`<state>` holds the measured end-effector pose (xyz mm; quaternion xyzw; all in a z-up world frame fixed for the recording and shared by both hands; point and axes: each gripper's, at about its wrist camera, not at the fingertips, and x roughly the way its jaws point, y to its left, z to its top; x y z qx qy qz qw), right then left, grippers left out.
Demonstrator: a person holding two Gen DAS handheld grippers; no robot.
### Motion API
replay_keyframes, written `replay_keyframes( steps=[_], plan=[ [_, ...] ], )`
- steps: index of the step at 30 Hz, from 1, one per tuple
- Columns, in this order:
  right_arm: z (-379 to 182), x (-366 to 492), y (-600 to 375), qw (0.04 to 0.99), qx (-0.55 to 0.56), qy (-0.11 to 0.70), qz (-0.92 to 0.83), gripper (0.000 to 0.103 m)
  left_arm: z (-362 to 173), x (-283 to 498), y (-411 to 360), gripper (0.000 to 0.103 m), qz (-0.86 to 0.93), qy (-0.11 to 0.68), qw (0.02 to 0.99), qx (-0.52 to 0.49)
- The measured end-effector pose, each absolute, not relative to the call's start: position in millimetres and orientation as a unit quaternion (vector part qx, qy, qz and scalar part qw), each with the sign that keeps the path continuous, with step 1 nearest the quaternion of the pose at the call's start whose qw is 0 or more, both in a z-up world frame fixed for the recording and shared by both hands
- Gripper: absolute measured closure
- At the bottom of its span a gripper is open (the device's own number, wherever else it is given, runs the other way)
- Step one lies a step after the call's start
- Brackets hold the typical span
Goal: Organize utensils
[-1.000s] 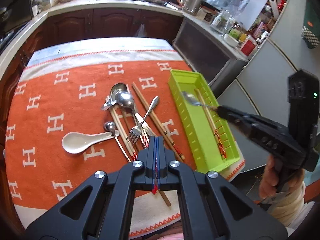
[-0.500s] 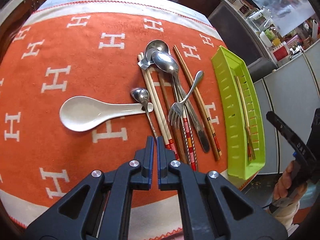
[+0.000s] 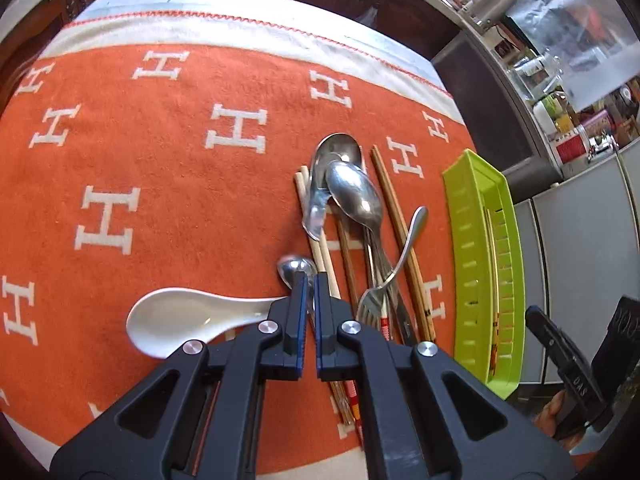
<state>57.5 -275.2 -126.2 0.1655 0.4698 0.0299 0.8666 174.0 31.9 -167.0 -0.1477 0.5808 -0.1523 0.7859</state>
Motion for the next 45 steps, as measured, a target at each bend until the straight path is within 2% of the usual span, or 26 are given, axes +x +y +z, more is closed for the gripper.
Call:
replay_keyframes(
  steps=[5,7,8,9,12,22,25,39,45],
  plan=[
    [-131,61,-277,0.862,0.173,0.476,0.027,0.083,-186,188,32,0.103,-0.146,0.602,0.771,-0.147],
    [-133,64,-277,0.861,0.173,0.478,0.025,0.083,-190,187,32,0.093,-0.146,0.601,0.772,-0.149],
    [-134,65,-277,0.86,0.174,0.479,0.025,0.083,-192,187,31,0.081,-0.147,0.605,0.768,-0.148],
    [-135,66,-275,0.86,0.175,0.48,0.025,0.083,-195,187,30,0.077,-0.148,0.608,0.765,-0.151],
    [-137,67,-274,0.857,0.175,0.483,0.025,0.083,-195,186,27,0.074,-0.149,0.606,0.767,-0.148],
    [-148,75,-261,0.853,0.172,0.493,0.029,0.083,-196,187,13,0.074,-0.144,0.603,0.772,-0.139],
    [-148,76,-261,0.853,0.169,0.492,0.028,0.083,-198,187,13,0.082,-0.142,0.611,0.765,-0.146],
    [-151,76,-258,0.853,0.165,0.494,0.029,0.083,-188,171,-5,0.084,-0.146,0.598,0.777,-0.127],
    [-151,74,-260,0.854,0.169,0.492,0.03,0.083,-180,161,2,0.085,-0.168,0.583,0.781,-0.148]
  ],
)
